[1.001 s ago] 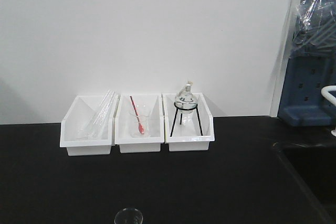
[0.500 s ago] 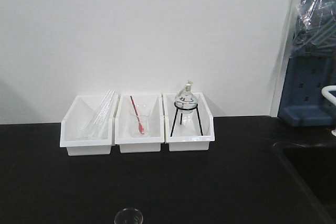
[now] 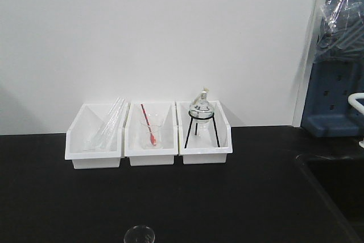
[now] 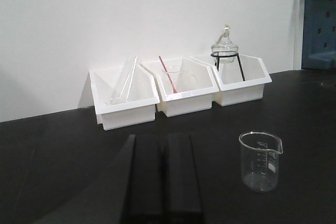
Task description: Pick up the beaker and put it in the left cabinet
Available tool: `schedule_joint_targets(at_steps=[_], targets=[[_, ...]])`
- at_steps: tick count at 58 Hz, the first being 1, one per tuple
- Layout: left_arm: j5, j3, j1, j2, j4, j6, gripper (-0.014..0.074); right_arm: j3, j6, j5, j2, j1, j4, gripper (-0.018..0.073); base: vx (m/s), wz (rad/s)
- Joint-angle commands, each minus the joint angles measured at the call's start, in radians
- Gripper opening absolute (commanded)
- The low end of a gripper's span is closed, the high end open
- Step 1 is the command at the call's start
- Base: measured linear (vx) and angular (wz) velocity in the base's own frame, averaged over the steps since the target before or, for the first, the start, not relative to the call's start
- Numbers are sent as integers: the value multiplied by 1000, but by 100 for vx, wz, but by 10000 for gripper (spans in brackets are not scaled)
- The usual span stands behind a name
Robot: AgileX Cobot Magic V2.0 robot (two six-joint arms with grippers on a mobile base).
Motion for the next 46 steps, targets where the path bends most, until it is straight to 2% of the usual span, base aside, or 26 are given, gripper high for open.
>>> schedule_joint_targets(at_steps=[1, 9, 15, 24, 39, 46], targets=[[-84, 16, -6, -18, -8, -3, 1, -55, -8, -102, 59, -5, -8, -3, 0, 0], [-84, 16, -6, -18, -8, -3, 1, -55, -6, -115, 108, -5, -6, 25, 0, 0], [-84, 16, -6, -18, -8, -3, 1, -55, -4, -112, 111, -5, -6, 86, 0, 0], [-84, 16, -6, -18, -8, -3, 1, -55, -4, -117, 111, -5, -6, 267, 0, 0], [-84, 16, -6, -18, -8, -3, 1, -55, -4, -151, 108, -5, -5, 706, 0, 0], [-84, 16, -6, -18, -8, -3, 1, -55, -9, -156, 108, -5, -6, 728, 0, 0]])
